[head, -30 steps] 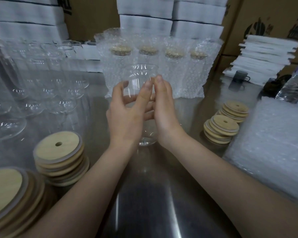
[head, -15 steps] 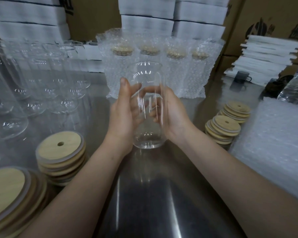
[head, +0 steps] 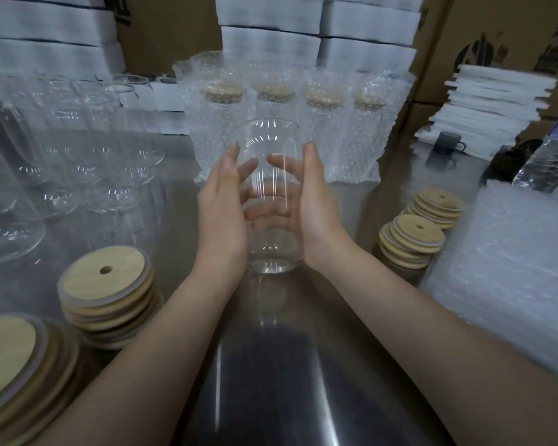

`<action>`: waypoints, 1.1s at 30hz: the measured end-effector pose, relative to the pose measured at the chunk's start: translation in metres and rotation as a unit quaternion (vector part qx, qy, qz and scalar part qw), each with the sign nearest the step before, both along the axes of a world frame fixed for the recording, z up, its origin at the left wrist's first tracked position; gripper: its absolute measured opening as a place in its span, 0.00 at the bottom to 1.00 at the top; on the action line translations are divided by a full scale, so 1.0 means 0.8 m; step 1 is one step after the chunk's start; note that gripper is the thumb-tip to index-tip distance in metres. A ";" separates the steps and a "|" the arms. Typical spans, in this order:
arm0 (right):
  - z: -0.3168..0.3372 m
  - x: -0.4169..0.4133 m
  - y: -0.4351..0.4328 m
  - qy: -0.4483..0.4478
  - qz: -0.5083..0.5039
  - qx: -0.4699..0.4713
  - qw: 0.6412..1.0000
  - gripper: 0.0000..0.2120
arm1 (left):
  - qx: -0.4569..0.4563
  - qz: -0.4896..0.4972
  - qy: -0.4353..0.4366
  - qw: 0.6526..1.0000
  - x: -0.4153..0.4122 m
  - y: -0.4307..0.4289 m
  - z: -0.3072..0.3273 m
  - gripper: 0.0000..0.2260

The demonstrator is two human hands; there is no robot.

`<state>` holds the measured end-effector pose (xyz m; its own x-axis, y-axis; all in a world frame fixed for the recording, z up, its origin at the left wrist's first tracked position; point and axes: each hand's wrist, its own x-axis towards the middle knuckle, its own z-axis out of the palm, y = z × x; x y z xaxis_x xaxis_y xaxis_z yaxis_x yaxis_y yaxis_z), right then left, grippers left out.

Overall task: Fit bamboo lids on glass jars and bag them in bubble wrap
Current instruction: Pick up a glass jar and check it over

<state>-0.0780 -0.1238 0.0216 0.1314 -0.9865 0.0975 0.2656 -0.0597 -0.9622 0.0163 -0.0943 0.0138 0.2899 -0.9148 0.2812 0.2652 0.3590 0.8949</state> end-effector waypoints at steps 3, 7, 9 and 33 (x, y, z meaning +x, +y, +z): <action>-0.004 0.006 0.001 0.044 -0.071 -0.056 0.995 0.27 | 0.010 -0.006 -0.077 0.997 -0.014 0.011 0.003 0.25; -0.007 0.012 0.005 0.076 -0.106 -0.096 0.987 0.35 | 0.020 0.065 -0.136 0.988 -0.018 0.019 0.005 0.31; -0.007 0.015 0.006 0.074 -0.090 -0.095 0.989 0.35 | 0.021 0.095 -0.137 0.986 -0.015 0.018 0.003 0.30; 0.001 -0.008 0.003 -0.059 -0.059 0.067 0.994 0.03 | 0.005 -0.040 0.019 0.999 0.002 0.014 0.004 0.24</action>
<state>-0.0843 -0.1214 0.0224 0.0100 -0.9995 -0.0284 0.3753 0.0300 -0.9264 0.0180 -0.0828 0.0168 0.2270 -0.9380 0.2619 0.3267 0.3267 0.8869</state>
